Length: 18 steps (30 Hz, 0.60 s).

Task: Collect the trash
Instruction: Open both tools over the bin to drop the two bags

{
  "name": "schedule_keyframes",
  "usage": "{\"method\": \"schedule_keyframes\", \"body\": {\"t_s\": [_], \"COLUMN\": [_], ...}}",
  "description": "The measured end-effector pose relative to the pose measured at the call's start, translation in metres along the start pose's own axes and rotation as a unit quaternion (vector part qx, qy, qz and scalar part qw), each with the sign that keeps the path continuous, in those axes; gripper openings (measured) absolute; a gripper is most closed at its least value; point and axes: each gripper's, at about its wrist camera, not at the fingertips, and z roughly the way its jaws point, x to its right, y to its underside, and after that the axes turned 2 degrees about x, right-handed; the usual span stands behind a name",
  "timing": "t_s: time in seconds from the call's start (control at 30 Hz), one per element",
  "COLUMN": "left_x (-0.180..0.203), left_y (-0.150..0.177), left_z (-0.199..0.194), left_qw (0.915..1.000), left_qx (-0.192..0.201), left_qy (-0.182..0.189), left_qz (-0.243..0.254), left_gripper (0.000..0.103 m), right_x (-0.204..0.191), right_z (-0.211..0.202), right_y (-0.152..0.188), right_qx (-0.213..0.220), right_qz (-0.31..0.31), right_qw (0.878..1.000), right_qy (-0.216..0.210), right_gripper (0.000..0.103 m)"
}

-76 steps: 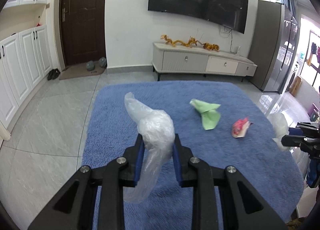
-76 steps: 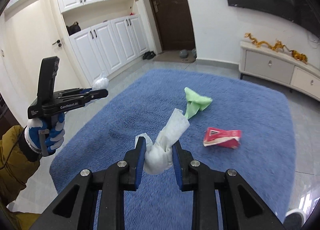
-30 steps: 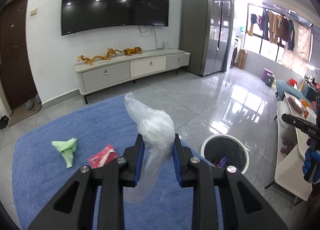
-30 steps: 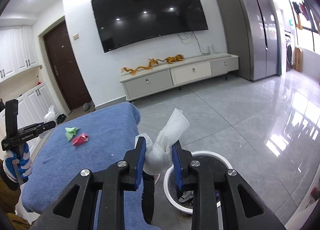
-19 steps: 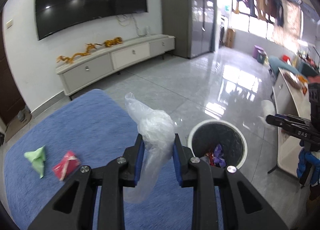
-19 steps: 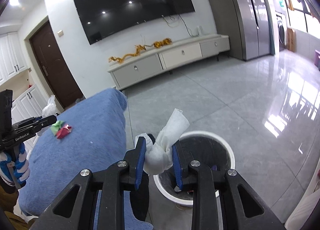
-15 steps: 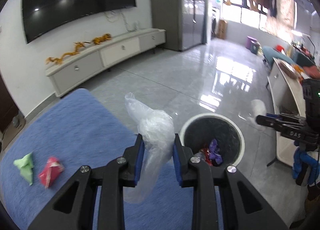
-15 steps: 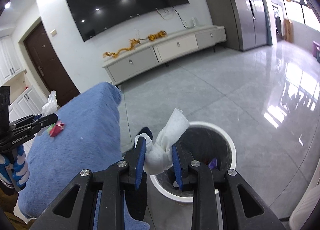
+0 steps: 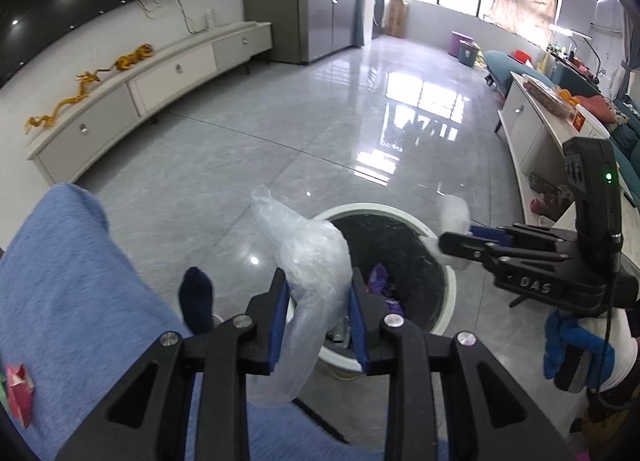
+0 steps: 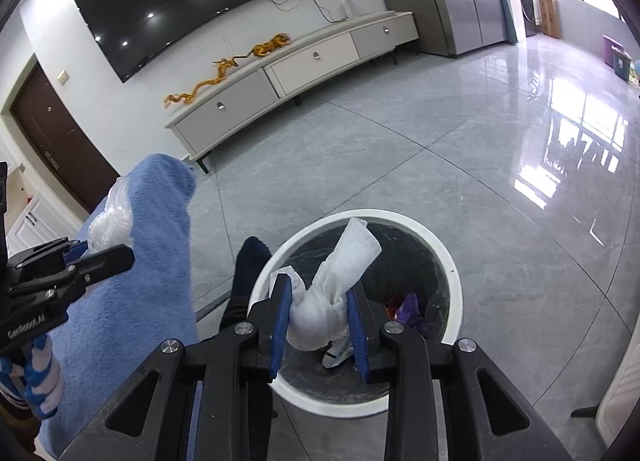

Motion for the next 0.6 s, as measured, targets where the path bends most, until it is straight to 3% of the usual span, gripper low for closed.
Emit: {"method": "schedule_keyframes", "body": {"t_s": [0.2,0.33,0.6], "left_x": [0.014,0.02,0.032], "left_y": [-0.008,-0.014,-0.016], "left_z": [0.021,0.025,0.014], "left_qw": [0.9995,0.9992,0.9997], "left_qx": [-0.015,-0.008,0.013], "left_qy": [0.027,0.038,0.021], "left_qz": [-0.001,-0.004,0.001], "left_gripper": [0.031,0.054,0.054], "right_x": [0.005,0.006,0.012], "right_z": [0.015,0.018,0.008], "right_y": [-0.002,-0.001,0.002], "right_qx": [-0.01,-0.012,-0.004], "right_qz": [0.005,0.005,0.018], "right_qw": [1.0,0.999,0.999], "right_qy": [0.018,0.03,0.043], "right_gripper": [0.038,0.049,0.053]}}
